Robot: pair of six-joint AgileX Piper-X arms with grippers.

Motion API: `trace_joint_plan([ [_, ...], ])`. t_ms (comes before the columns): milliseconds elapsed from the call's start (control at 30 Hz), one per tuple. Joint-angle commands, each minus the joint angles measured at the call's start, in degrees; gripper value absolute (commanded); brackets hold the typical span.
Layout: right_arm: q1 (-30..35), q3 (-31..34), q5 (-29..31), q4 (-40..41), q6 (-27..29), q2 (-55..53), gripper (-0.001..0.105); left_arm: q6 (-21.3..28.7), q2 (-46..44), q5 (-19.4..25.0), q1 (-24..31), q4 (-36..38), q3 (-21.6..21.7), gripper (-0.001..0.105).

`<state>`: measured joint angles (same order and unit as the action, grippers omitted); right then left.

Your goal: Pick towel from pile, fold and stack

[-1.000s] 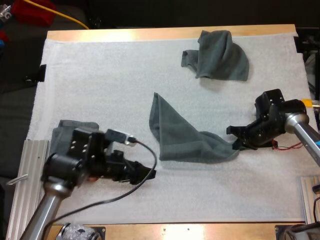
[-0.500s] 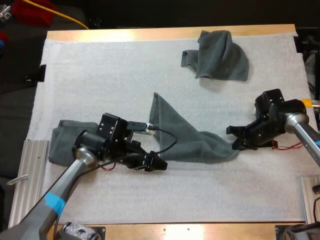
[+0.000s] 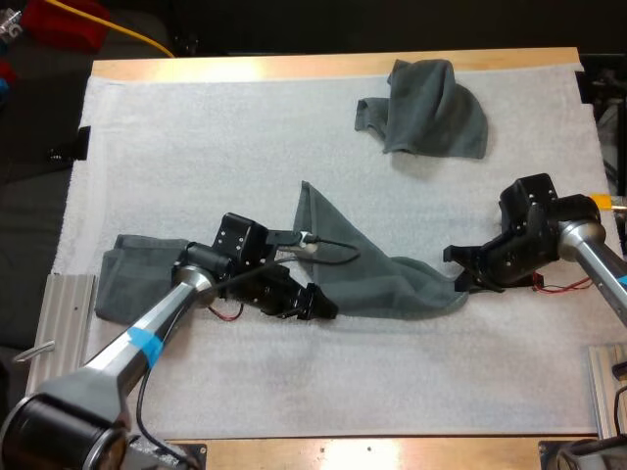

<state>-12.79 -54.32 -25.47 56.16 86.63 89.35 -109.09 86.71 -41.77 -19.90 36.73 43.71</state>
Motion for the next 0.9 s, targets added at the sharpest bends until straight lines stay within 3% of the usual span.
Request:
trace_joint_plan([
  [0, -0.2, 0.1, 0.0, -0.2, 0.5, -0.6, 0.006, -0.5, 0.7, 0.3, -0.2, -1.7, 0.1, 0.069],
  [200, -0.2, 0.1, 0.0, -0.4, 0.5, -0.6, 0.006, -3.0, 3.6, -1.3, -0.2, -6.0, 0.1, 0.067],
  [367, -0.2, 0.1, 0.0, -0.6, 0.5, -0.6, 0.006, -5.1, 6.7, -4.4, -0.2, -7.9, 0.1, 0.056],
  [600, -0.2, 0.1, 0.0, -0.9, 0.5, -0.6, 0.006, -5.1, 8.5, -6.2, -0.2, -7.7, 0.1, 0.050],
  [700, -0.2, 0.1, 0.0, -1.0, 0.5, -0.6, 0.006, -5.1, 8.5, -6.2, -0.2, -7.7, 0.1, 0.028],
  [767, -0.2, 0.1, 0.0, -1.3, 0.5, -0.6, 0.006, -5.1, 8.5, -6.2, -0.2, -7.7, 0.1, 0.004],
  [867, -0.2, 0.1, -0.1, -1.3, 0.5, -0.6, 0.006, -5.1, 8.4, -6.8, -0.2, -7.7, 0.1, 0.000],
])
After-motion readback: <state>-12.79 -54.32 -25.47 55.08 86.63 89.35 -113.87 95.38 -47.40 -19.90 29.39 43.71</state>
